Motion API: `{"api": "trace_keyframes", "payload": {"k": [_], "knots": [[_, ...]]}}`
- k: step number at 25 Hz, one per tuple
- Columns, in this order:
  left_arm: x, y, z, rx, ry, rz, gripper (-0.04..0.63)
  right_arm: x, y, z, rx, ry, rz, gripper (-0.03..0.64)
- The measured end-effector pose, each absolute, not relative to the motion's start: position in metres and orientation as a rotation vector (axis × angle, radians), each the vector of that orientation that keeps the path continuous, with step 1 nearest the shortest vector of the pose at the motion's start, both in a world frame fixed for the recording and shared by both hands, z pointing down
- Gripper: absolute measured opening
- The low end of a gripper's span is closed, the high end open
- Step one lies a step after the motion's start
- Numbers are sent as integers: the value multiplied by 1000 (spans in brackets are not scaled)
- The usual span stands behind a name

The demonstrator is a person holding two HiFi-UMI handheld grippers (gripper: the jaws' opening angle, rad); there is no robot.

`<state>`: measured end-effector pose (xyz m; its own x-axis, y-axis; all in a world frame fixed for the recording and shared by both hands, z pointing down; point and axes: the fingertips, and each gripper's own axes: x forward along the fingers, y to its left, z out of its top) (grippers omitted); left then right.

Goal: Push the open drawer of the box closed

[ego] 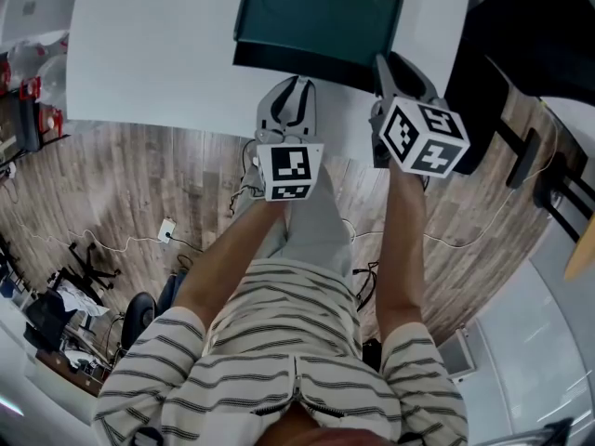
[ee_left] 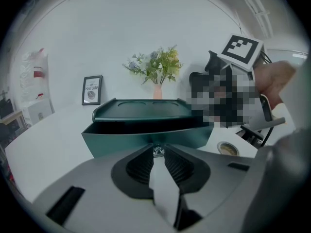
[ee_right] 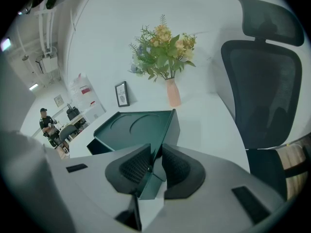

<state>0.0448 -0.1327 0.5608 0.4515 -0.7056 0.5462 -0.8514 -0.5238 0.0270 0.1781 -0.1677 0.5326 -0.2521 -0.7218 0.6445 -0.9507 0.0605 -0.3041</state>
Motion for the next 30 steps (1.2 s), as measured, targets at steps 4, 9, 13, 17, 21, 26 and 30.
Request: {"api": "trace_keyframes", "payload": {"k": [4, 9, 13, 17, 21, 26, 30], "knots": [[47, -137, 561, 2395, -1343, 689, 66, 180, -167, 532, 1679, -2023, 995, 84], [51, -142, 560, 2390, -1344, 683, 66, 181, -168, 532, 1678, -2024, 995, 84], [53, -143, 561, 2389, -1344, 682, 66, 183, -167, 532, 1678, -2020, 981, 84], [52, -146, 561, 2387, -1342, 680, 66, 180, -167, 533, 1678, -2017, 982, 84], [53, -149, 561, 2386, -1339, 678, 66, 180, -167, 533, 1680, -2017, 984, 84], [55, -150, 562, 2402, -1332, 682, 66, 181, -167, 533, 1679, -2017, 983, 84], [55, -150, 561, 2394, -1336, 677, 66, 181, -165, 532, 1682, -2016, 986, 84]]}}
